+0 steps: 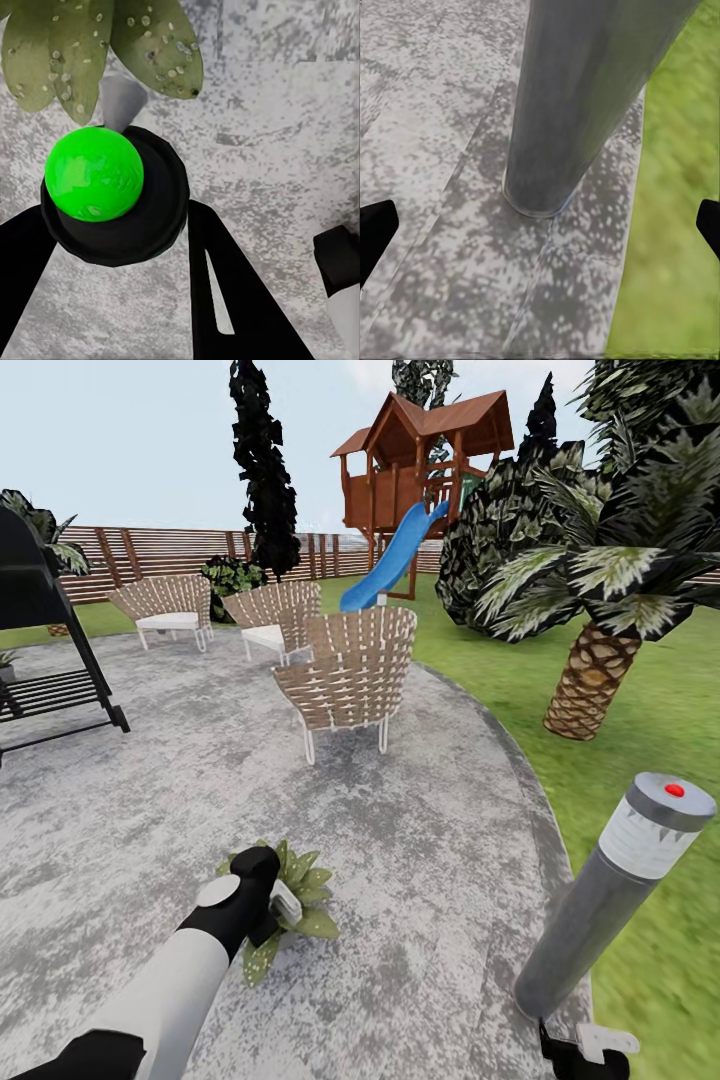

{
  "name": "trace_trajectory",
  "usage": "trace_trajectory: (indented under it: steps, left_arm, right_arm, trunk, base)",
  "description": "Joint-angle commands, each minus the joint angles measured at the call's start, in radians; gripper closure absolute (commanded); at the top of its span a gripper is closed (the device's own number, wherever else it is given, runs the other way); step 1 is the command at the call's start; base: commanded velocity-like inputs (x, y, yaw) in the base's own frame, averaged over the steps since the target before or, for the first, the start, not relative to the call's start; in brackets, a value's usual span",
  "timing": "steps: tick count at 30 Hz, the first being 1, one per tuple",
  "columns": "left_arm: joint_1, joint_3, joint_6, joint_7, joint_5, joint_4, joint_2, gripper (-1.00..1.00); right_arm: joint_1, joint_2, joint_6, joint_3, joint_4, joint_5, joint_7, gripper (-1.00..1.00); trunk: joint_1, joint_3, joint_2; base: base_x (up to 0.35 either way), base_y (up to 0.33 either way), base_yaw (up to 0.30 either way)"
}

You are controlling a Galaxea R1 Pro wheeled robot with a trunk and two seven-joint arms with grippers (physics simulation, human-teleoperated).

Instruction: Pick up the pesticide atomizer in the garden and spray insectifuge to fully cover both potted plants in the garden.

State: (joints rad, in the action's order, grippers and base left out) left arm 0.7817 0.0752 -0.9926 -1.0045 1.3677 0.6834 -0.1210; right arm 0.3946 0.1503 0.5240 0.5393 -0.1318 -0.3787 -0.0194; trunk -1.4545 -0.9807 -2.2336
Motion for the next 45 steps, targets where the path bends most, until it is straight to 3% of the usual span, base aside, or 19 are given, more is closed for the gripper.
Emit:
trace_trajectory:
  steps: [1,5,10,19,25,28,32,36,39,41,45]
  left_arm:
    - [0.001,0.002,-0.004,-0.011,0.01,0.002,0.0,1.0]
    - [0.001,0.003,-0.002,-0.012,0.01,0.004,0.0,1.0]
    - [0.001,0.005,-0.003,-0.013,0.013,0.004,-0.003,1.0]
    - [0.014,0.006,-0.005,-0.013,0.014,0.005,-0.007,1.0]
    - [0.018,0.008,-0.001,-0.014,0.015,0.006,-0.025,1.0]
    - [0.058,0.014,-0.003,-0.018,0.016,0.006,-0.039,1.0]
    - [0.074,0.016,-0.003,-0.02,0.018,0.002,-0.038,1.0]
    - [0.068,0.067,-0.002,-0.022,0.017,-0.011,-0.03,1.0]
    - [0.07,0.103,-0.001,-0.126,0.021,-0.013,-0.026,1.0]
    - [0.072,0.128,0.0,-0.181,0.052,-0.012,-0.026,1.0]
    - [0.063,0.14,-0.001,-0.202,0.09,-0.012,-0.031,1.0]
  right_arm:
    - [0.0,0.001,0.004,0.008,0.017,-0.01,-0.002,-1.0]
    - [-0.012,0.01,0.004,0.008,0.077,-0.009,-0.002,-1.0]
    - [-0.016,0.011,0.004,0.008,0.087,-0.009,-0.002,-1.0]
    - [-0.016,0.011,0.004,0.008,0.086,-0.009,-0.003,-1.0]
    - [-0.016,0.011,0.004,0.008,0.086,-0.009,-0.004,-1.0]
    - [-0.016,0.011,0.004,0.008,0.087,-0.009,-0.004,-1.0]
    - [-0.016,0.011,0.004,0.008,0.087,-0.009,-0.004,-1.0]
    - [-0.016,0.011,0.004,0.008,0.087,-0.009,-0.003,-1.0]
    - [-0.016,0.011,0.004,0.008,0.087,-0.009,-0.003,-1.0]
    - [-0.016,0.011,0.004,0.008,0.087,-0.009,-0.004,-1.0]
    - [-0.016,0.011,0.004,0.008,0.087,-0.009,-0.003,-1.0]
  trunk:
    - [0.0,-0.001,0.0]
    - [0.0,-0.001,0.0]
    - [0.0,-0.001,0.0]
    - [-0.034,-0.043,-0.063]
    - [-0.034,-0.045,-0.063]
    - [-0.034,-0.045,-0.063]
    - [-0.034,-0.045,-0.063]
    - [-0.034,-0.045,-0.063]
    - [-0.034,-0.045,-0.063]
    - [-0.034,-0.045,-0.063]
    - [-0.034,-0.045,-0.063]
  base:
    - [0.0,0.0,0.0]
    - [0.0,0.0,0.0]
    - [0.0,0.0,0.0]
    - [0.0,0.0,0.0]
    - [0.0,0.0,0.0]
    - [0.0,0.0,0.0]
    - [0.0,0.0,0.0]
    - [0.0,0.0,0.0]
    - [0.0,0.0,0.0]
    - [0.0,0.0,0.0]
    - [0.0,0.0,0.0]
